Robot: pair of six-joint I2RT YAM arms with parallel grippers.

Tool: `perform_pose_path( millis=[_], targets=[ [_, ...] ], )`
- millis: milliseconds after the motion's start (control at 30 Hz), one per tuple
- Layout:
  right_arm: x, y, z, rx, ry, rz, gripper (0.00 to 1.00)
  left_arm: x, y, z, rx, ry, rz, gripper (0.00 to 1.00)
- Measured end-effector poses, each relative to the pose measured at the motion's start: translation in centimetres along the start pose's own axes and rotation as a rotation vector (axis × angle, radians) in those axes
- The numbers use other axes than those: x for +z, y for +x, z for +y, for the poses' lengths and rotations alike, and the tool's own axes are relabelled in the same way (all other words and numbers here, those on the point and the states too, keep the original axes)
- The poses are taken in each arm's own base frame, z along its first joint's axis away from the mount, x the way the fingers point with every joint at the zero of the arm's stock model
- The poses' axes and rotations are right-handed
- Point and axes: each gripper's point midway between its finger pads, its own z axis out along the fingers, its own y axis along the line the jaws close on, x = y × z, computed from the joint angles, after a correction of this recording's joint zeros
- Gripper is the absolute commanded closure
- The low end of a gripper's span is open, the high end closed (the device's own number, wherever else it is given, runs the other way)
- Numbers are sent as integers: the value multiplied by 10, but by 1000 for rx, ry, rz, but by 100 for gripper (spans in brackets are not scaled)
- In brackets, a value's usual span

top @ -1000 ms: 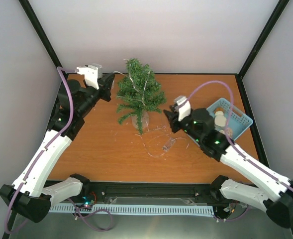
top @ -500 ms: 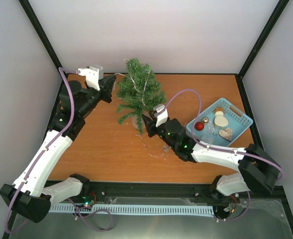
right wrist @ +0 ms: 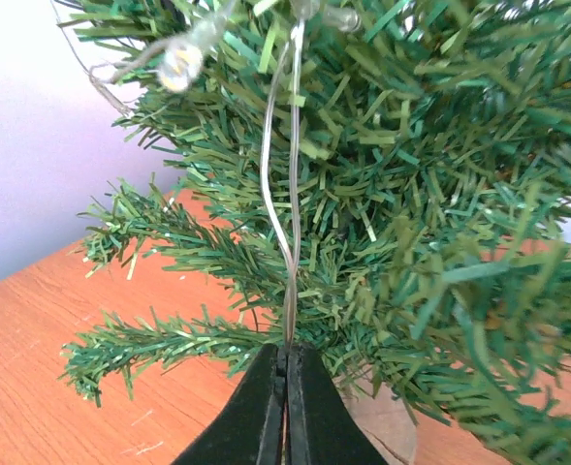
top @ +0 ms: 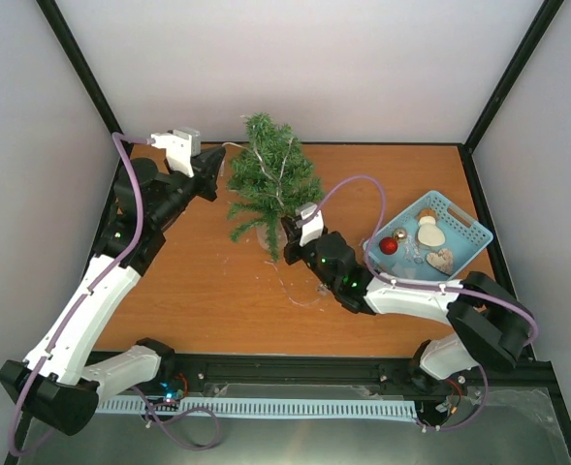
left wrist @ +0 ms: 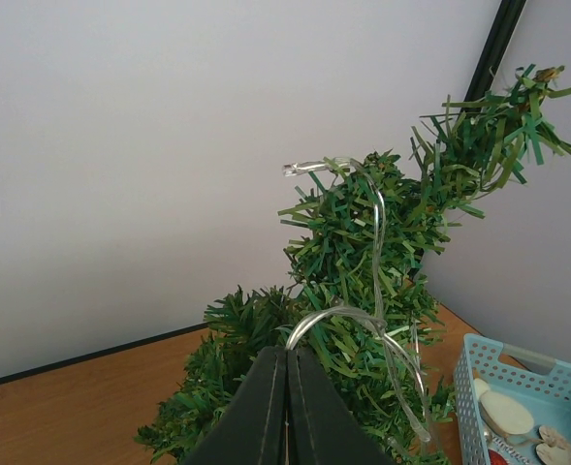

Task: Decorate the small christmas tree
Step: Wrap the decoration item around the Christmas tree.

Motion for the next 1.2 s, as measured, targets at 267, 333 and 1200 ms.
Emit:
perform_pose_path(
  millis=[267, 333, 1200],
  targets=[
    [-45, -27, -6, -56, -28, -52, 97, -4, -4, -2, 3, 2, -13, 99],
    [-59, -38, -9, -71, -33, -72, 97, -7, -4, -2, 4, 3, -18, 99],
    [-131, -199, -30, -502, 143, -241, 97, 0, -16, -6, -50, 24, -34, 99]
  ],
)
